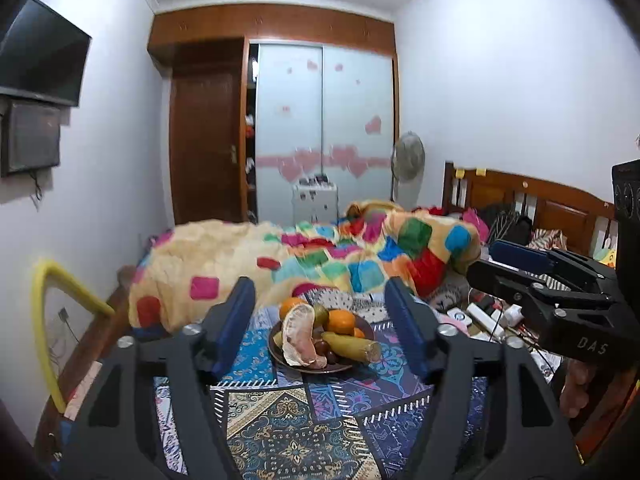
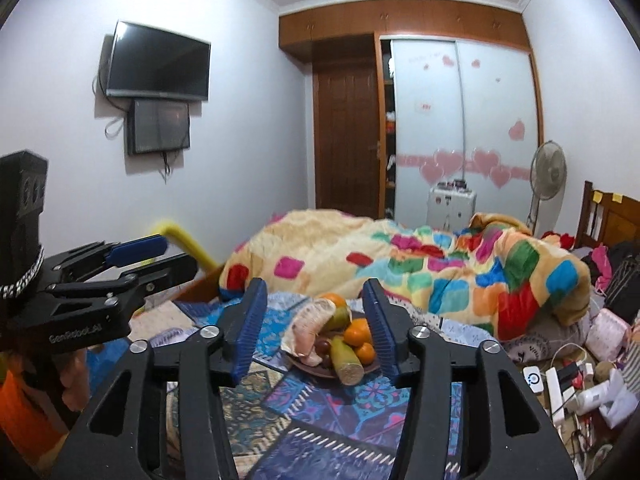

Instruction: Organize fruits

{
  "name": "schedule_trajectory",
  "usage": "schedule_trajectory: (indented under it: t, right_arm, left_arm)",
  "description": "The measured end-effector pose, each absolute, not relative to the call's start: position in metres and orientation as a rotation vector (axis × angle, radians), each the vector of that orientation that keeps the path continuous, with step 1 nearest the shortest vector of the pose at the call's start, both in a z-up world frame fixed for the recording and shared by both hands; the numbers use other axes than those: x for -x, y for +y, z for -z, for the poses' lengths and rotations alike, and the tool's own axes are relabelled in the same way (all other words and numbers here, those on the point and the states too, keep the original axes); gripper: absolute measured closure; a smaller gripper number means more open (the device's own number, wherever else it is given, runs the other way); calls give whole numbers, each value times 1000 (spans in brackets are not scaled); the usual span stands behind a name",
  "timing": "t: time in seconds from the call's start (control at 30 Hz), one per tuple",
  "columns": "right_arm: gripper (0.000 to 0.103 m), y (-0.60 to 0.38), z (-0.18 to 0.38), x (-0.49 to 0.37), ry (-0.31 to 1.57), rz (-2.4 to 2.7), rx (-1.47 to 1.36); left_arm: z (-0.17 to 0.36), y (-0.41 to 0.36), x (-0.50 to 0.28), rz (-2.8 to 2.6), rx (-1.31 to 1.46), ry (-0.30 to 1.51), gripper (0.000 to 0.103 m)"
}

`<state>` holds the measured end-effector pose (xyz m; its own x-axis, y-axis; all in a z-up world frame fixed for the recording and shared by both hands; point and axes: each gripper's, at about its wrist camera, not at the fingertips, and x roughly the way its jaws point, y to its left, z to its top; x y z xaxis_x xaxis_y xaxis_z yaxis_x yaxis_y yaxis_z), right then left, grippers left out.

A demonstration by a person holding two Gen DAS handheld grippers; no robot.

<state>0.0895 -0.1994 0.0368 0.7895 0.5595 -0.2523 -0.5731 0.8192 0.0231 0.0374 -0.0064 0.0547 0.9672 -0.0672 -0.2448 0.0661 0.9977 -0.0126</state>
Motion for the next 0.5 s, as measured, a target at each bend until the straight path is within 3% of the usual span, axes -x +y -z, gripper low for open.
schedule_trajectory:
  t: [0.13,0.2,0.33,0.47,0.5]
  right_arm:
    - [36,-202,-41,-67,197,-579,44]
    - [22,-203,-41,-60,178,-568,40]
    - [18,-204,-42,-48,142,-544,39]
    - [0,-210,-40,-41,123,-517,12]
    - [0,-211,-39,-40,116,-508,7]
  left_arm:
    - [-58,-7,-12,52,9,213,27]
    - [-59,-7,-4,43,12,194,18]
    - [-60,-4,9,30,22,175,12]
    - [-58,0,15,19,38,170,7]
    - [-58,1,17,12,41,166,6]
